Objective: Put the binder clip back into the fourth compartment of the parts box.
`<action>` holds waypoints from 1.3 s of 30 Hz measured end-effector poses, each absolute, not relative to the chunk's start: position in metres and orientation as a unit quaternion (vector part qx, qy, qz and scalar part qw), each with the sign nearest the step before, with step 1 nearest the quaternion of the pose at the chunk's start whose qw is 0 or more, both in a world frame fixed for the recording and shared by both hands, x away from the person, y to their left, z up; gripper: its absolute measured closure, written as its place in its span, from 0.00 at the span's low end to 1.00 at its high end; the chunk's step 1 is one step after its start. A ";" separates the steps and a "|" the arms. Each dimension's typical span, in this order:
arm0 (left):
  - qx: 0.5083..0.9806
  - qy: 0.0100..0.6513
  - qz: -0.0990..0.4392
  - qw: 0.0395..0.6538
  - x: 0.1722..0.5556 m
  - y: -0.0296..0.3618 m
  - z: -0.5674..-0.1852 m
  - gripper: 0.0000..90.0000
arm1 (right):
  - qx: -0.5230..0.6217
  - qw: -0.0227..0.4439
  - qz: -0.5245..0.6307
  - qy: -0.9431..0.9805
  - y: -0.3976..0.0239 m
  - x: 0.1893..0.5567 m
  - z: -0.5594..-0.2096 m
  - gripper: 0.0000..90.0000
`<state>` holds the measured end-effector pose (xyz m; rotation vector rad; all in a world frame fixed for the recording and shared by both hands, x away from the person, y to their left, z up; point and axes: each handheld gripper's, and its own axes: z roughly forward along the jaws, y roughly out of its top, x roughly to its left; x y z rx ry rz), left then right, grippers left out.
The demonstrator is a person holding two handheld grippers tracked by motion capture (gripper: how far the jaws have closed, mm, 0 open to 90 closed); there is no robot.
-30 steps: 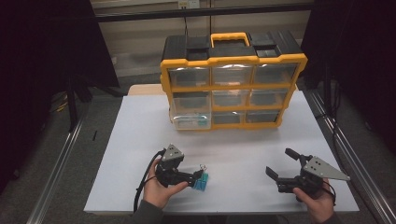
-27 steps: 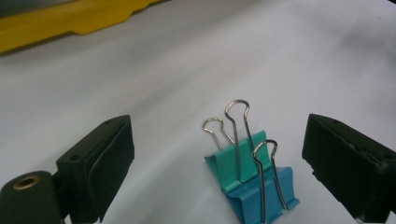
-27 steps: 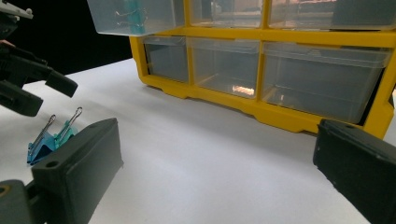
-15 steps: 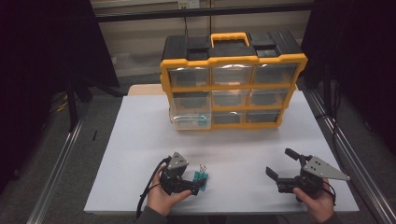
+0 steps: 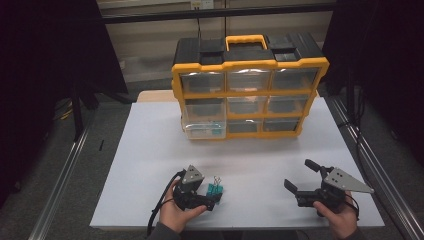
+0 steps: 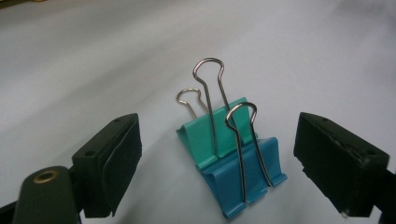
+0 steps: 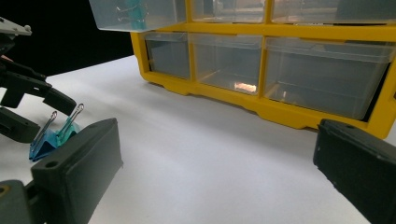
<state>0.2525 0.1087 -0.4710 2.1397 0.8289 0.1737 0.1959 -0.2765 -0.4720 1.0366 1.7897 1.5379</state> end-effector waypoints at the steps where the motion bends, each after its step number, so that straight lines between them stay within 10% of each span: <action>1: 0.850 0.330 0.067 0.405 0.252 0.107 -0.472 0.18 | 0.387 0.277 0.574 0.666 -0.276 0.195 -0.472 0.01; 39: 0.861 0.320 0.068 0.389 0.257 0.090 -0.477 0.51 | 0.384 0.277 0.577 0.665 -0.278 0.195 -0.471 0.01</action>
